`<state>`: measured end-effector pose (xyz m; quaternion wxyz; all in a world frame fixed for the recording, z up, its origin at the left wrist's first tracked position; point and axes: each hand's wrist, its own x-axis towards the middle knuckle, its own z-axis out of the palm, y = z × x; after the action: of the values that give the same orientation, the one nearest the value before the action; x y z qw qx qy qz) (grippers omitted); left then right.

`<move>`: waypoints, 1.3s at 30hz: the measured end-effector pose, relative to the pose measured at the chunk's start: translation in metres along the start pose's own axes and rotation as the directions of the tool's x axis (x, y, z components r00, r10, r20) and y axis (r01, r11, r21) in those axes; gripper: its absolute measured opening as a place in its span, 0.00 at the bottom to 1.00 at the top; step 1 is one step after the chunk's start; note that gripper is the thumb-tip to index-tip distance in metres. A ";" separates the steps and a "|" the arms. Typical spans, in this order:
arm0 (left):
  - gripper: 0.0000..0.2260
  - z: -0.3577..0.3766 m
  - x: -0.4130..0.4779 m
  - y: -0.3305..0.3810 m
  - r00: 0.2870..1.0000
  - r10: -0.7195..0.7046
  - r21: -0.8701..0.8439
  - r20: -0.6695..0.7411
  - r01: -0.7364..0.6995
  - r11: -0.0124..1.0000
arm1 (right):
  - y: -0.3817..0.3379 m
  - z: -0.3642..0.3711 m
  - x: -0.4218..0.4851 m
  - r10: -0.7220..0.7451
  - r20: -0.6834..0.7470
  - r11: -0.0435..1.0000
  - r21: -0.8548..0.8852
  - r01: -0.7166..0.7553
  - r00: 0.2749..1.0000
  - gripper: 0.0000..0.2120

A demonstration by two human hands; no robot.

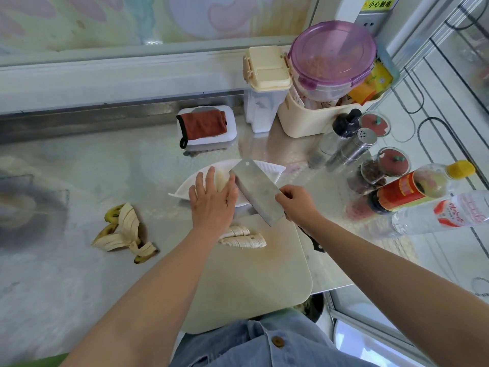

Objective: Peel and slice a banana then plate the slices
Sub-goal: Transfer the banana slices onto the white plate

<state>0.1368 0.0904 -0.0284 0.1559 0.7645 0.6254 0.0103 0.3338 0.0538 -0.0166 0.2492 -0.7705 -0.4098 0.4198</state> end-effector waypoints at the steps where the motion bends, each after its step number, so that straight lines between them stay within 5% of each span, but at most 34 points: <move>1: 0.26 0.000 -0.001 0.000 1.000 0.012 0.010 -0.008 -0.012 1.000 | 0.001 -0.001 0.001 -0.004 -0.007 1.000 -0.003 0.004 1.000 0.09; 11: 0.18 -0.005 -0.006 -0.008 0.984 -0.167 -0.297 -0.062 0.142 0.944 | 0.007 0.001 -0.004 -0.021 0.065 0.999 0.042 0.018 0.998 0.09; 15: 0.14 -0.005 -0.004 -0.014 0.985 -0.112 -0.177 -0.129 0.088 0.980 | 0.007 0.005 -0.003 -0.020 0.062 0.999 0.048 0.017 0.998 0.11; 26: 0.12 -0.022 0.002 -0.019 0.940 -0.272 -0.345 -0.207 0.190 0.919 | 0.003 0.003 -0.008 -0.016 0.046 0.997 0.070 0.012 0.999 0.09; 39: 0.08 -0.021 -0.026 -0.024 0.958 -0.083 -0.228 -0.273 0.020 0.974 | 0.022 -0.010 -0.019 -0.076 0.048 0.997 -0.013 0.077 0.996 0.10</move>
<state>0.1035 0.0746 -0.0102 0.1504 0.7163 0.6560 0.1845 0.3456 0.0254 -0.0188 0.2497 -0.7457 -0.4480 0.4253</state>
